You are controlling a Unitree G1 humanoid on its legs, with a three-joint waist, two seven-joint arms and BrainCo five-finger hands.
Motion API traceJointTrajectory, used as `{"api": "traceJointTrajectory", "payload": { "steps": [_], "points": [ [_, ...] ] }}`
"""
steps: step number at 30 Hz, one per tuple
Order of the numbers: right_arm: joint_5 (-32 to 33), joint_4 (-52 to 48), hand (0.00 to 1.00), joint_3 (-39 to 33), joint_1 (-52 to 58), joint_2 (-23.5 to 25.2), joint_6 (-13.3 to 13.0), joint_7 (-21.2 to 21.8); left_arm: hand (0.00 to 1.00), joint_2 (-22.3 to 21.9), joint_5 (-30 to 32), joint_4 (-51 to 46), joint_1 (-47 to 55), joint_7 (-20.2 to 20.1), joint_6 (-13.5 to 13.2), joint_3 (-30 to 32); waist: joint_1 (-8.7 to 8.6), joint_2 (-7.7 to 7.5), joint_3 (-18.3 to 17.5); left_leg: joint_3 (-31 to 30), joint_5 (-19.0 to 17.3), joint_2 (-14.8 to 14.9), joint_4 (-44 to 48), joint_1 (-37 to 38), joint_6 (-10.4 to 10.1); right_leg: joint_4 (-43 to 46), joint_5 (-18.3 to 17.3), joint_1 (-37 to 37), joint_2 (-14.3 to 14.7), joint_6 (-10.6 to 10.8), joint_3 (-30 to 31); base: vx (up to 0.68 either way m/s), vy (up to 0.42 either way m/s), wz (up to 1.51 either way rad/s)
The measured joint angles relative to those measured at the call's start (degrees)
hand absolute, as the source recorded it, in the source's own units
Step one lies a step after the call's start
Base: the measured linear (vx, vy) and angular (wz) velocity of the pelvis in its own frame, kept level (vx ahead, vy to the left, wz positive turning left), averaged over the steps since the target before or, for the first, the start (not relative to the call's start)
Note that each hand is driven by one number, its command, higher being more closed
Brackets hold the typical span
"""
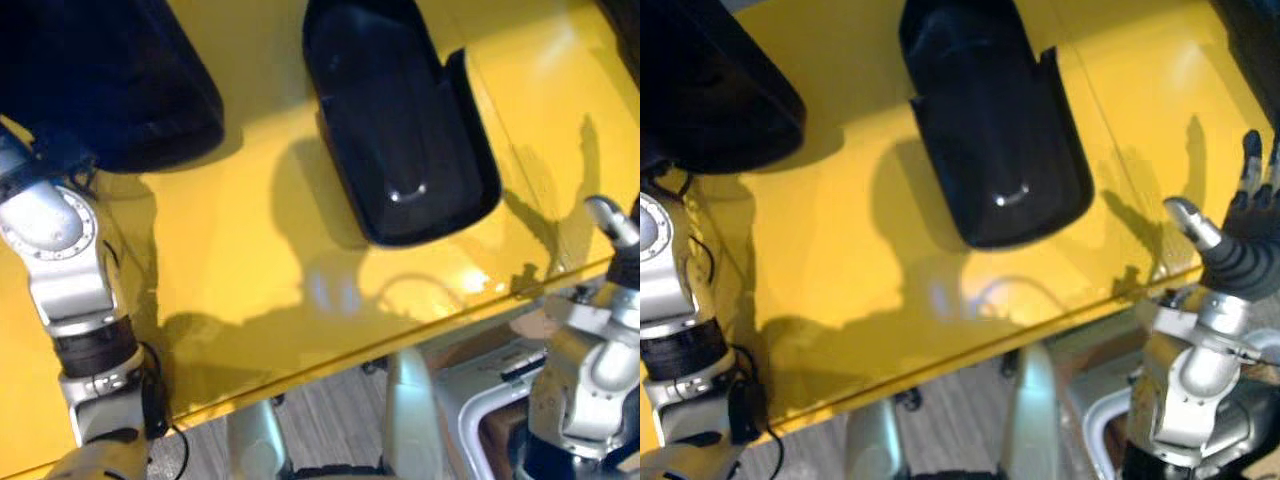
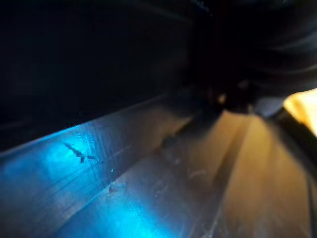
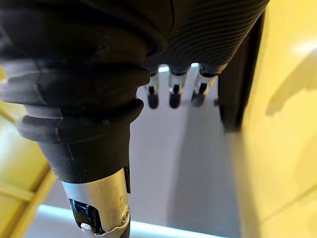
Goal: Walk over and take plastic housings, then place them on the shelf
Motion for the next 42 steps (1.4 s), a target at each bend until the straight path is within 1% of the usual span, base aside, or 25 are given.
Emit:
{"api": "traceJointTrajectory", "payload": {
  "steps": [3, 7, 12, 14, 15, 16, 18, 20, 22, 23, 24, 25, 27, 28, 29, 31, 32, 34, 35, 36, 38, 39, 40, 41, 42],
  "points": [
    [-0.02, -0.33, 0.00, -0.04, 1.16, 0.59, -0.02, 0.00, 1.00, -0.73, -0.05, -0.74, 0.91, -0.67, -0.62, 0.42, -0.02, 0.05, -0.03, 0.35, -0.22, -0.02, -0.25, 0.70, -0.35, -0.24, -0.02, 0.94, -0.01, -0.02, -0.43, 0.00, 0.000, 0.00],
    [-0.02, -0.46, 0.00, 0.20, 1.68, 1.29, 0.02, 0.19, 1.00, -2.03, -0.38, -1.35, 6.15, -1.31, -0.61, 1.65, 1.29, 0.05, -0.04, 1.62, -0.25, -0.98, -3.29, 2.94, -0.40, -1.11, -0.03, 1.64, -0.38, -0.02, -0.40, -0.03, -0.004, 0.00],
    [0.00, -0.42, 0.00, 1.11, 1.21, 1.32, 0.29, 0.51, 1.00, -4.21, -1.93, -3.19, 11.49, -3.40, -0.61, 3.18, 1.44, 0.04, -0.06, 1.77, -0.39, -1.48, -7.28, 6.06, -0.64, -1.15, -0.39, 3.40, -0.43, -0.64, -1.32, -0.04, -0.041, 0.07],
    [0.00, -0.36, 0.00, 2.42, 1.30, 1.35, 0.30, 0.64, 1.00, -5.07, -2.21, -3.41, 13.76, -3.68, -0.61, 3.17, 1.47, -0.06, -1.56, 1.90, -0.53, -1.84, -8.77, 7.10, -0.87, -1.22, -0.76, 3.60, -0.45, -0.90, -1.37, -0.05, -0.035, 0.01],
    [-0.05, 0.04, 0.00, 3.48, 1.62, 1.54, 0.31, 0.66, 1.00, -6.59, -2.26, -3.54, 15.92, -4.27, -0.62, 3.17, 1.59, -0.12, -3.67, 2.85, -0.54, -2.07, -10.64, 7.80, -0.88, -2.01, -1.51, 3.68, -0.47, -0.73, -1.39, -0.02, -0.033, 0.00],
    [-0.05, 0.39, 0.00, 4.00, 1.63, 1.70, 0.31, 0.65, 1.00, -7.27, -2.28, -3.60, 16.86, -4.54, -0.62, 3.16, 1.74, -0.18, -4.28, 3.40, -0.53, -2.25, -11.58, 8.54, -0.88, -2.26, -1.72, 3.91, -0.52, -0.76, -1.39, -0.01, -0.046, -0.04],
    [-0.21, 2.53, 0.00, 6.86, 1.90, 2.15, 0.53, 0.73, 1.00, -11.33, -2.36, -3.61, 21.92, -5.53, -0.66, 2.67, 1.84, 0.21, -5.49, 3.94, -0.30, -2.97, -14.61, 13.02, -1.29, -3.39, -3.18, 7.66, -0.62, -0.59, -1.79, -0.03, -0.048, -0.08],
    [-0.18, 4.52, 0.00, 8.36, 2.25, 2.44, 0.55, 1.44, 1.00, -13.87, -2.39, -3.59, 26.26, -6.09, -0.68, 2.03, 1.84, 0.51, -8.36, 4.20, 0.30, -3.39, -16.62, 14.68, -1.89, -3.98, -3.69, 8.86, -0.74, -0.62, -2.27, -0.01, -0.039, 0.06],
    [-0.03, 7.21, 0.00, 9.30, 2.09, 2.43, 0.47, 1.68, 1.00, -15.69, -3.12, -3.48, 30.27, -7.17, -0.70, -0.27, 2.19, 0.69, -10.64, 3.12, 3.49, -5.32, -22.09, 17.59, -1.79, -5.19, -3.92, 11.74, -1.92, -0.60, -3.82, 0.02, -0.075, 0.45],
    [0.03, 8.98, 0.00, 9.25, 1.54, 2.19, 0.46, 1.71, 1.00, -15.79, -4.16, -3.33, 31.48, -7.45, -0.74, -1.74, 2.20, 0.57, -12.28, 1.69, 6.87, -7.01, -26.24, 18.51, -1.59, -6.25, -3.97, 12.55, -3.22, -0.59, -5.50, 0.03, -0.079, 0.69],
    [0.07, 9.74, 0.00, 9.25, 1.12, 1.95, 0.46, 1.71, 1.00, -15.82, -4.34, -3.22, 31.53, -7.52, -0.75, -2.15, 2.21, 0.50, -12.67, 0.78, 8.89, -7.83, -28.36, 18.70, -1.17, -6.55, -3.95, 12.88, -3.97, -0.61, -6.41, 0.01, -0.129, 0.93],
    [0.45, 11.39, 0.00, 9.38, -0.65, 1.38, 0.49, 1.70, 1.00, -15.83, -4.63, -3.18, 31.47, -7.66, -0.99, -2.07, 2.33, 0.28, -12.91, -0.58, 12.76, -9.18, -31.67, 18.92, -0.95, -6.60, -3.89, 13.08, -4.64, -0.76, -7.68, -0.04, -0.165, 0.77],
    [0.93, 14.97, 0.00, 9.42, -4.05, 1.19, 0.59, 1.74, 1.00, -15.84, -4.63, -2.92, 31.65, -7.78, -1.11, -1.73, 3.35, 0.36, -13.29, -3.67, 18.29, -9.98, -35.87, 18.72, -0.70, -8.00, -3.61, 13.23, -5.05, -1.89, -9.04, -0.08, -0.188, 0.57],
    [1.15, 17.35, 0.00, 9.12, -5.73, 1.14, 0.73, 1.75, 1.00, -15.85, -4.60, -2.59, 31.81, -7.98, -1.11, -1.52, 3.69, 0.58, -14.34, -6.78, 21.76, -10.01, -39.61, 18.70, -1.24, -10.03, -2.39, 13.21, -4.97, -3.27, -10.98, -0.08, -0.186, 0.35],
    [1.17, 19.47, 0.00, 9.03, -7.61, 1.17, 0.93, 1.73, 1.00, -15.90, -4.60, -2.53, 32.03, -8.06, -1.27, -1.16, 4.04, 0.53, -14.30, -9.66, 17.05, -9.69, -30.05, 16.94, -1.44, -10.98, -1.38, 13.23, -4.67, -4.09, -11.57, -0.08, -0.191, 0.24],
    [1.15, 21.09, 0.00, 9.15, -7.91, 1.29, 1.45, 1.93, 1.00, -17.07, -4.57, -2.45, 33.18, -8.84, -1.45, -1.25, 4.30, 1.30, -14.44, -13.66, 11.58, -9.41, -15.63, 17.23, -2.09, -11.88, -0.29, 14.01, -3.31, -4.58, -11.54, -0.08, -0.155, -0.13],
    [1.23, 21.71, 0.00, 8.96, -7.05, 1.54, 1.56, 2.20, 1.00, -18.23, -4.58, -2.38, 34.13, -9.61, -2.03, -1.64, 3.81, 2.02, -14.59, -16.45, 9.97, -9.56, -11.09, 19.37, -2.56, -12.68, 0.49, 14.62, -2.22, -4.45, -11.54, -0.10, -0.067, -0.18],
    [1.75, 22.30, 0.00, 7.96, -6.07, 1.98, 1.61, 2.65, 1.00, -18.52, -4.52, -2.32, 34.99, -9.90, -2.54, -1.99, 2.55, 2.78, -14.77, -19.02, 8.84, -9.69, -11.23, 23.16, -2.68, -13.47, 1.98, 14.28, -1.11, -4.30, -11.57, -0.14, 0.073, -0.14],
    [2.48, 23.42, 0.00, 7.32, -5.50, 2.39, 1.64, 2.80, 1.00, -18.81, -4.51, -2.16, 34.97, -10.13, -2.54, -2.08, 2.07, 3.25, -15.01, -18.59, 7.56, -9.54, -14.29, 25.59, -2.28, -13.70, 3.19, 13.27, -0.40, -4.08, -11.34, -0.17, 0.128, -0.19],
    [2.95, 24.04, 0.00, 6.96, -5.20, 2.48, 1.69, 2.89, 1.00, -19.03, -4.50, -2.13, 34.86, -10.15, -2.55, -2.10, 1.75, 3.45, -15.04, -17.88, 5.37, -9.32, -16.31, 26.83, -2.00, -13.91, 3.87, 12.84, -0.07, -3.87, -11.22, -0.23, 0.178, -0.25],
    [3.54, 24.72, 0.00, 5.60, -2.09, 3.89, 1.81, 2.90, 1.00, -19.77, -4.23, -0.04, 33.50, -10.25, -2.59, -3.13, 0.90, 3.85, -14.90, -13.80, -1.63, -9.35, -24.03, 29.44, -0.42, -15.67, 7.95, 10.80, -0.13, -2.81, -10.37, -0.31, 0.246, -0.12],
    [3.51, 24.73, 0.00, 5.10, -1.04, 4.10, 1.90, 2.88, 1.00, -19.69, -3.91, 0.97, 32.73, -10.30, -2.56, -3.75, 0.88, 4.01, -14.81, -13.15, -2.84, -9.67, -24.83, 29.33, -0.06, -16.85, 9.57, 10.51, -0.17, -2.66, -10.31, -0.40, 0.308, -0.02],
    [3.48, 24.74, 0.00, 4.56, 0.51, 5.00, 2.32, 2.88, 1.00, -19.70, -3.43, 2.37, 31.78, -10.35, -2.53, -4.31, 0.91, 4.21, -14.62, -12.20, -4.41, -10.03, -25.56, 28.87, 0.13, -19.21, 12.37, 10.38, -0.05, -2.32, -10.18, -0.44, 0.341, -0.16],
    [3.41, 24.74, 0.00, 4.56, 2.78, 6.35, 3.01, 2.90, 1.00, -19.64, -3.30, 3.83, 31.06, -10.31, -2.44, -4.37, 1.09, 4.10, -14.46, -10.85, -6.11, -10.96, -26.73, 28.69, 0.50, -23.10, 16.60, 10.51, 0.42, -1.62, -9.31, -0.52, 0.408, -0.33],
    [3.34, 24.73, 0.00, 4.63, 4.95, 7.92, 3.43, 2.98, 1.00, -19.45, -2.90, 4.86, 30.66, -10.25, -2.30, -4.26, 1.23, 3.24, -13.90, -9.47, -7.25, -12.42, -26.79, 28.22, 1.62, -28.07, 20.99, 11.28, 0.51, -0.76, -7.96, -0.41, 0.334, -0.39]
  ]
}}
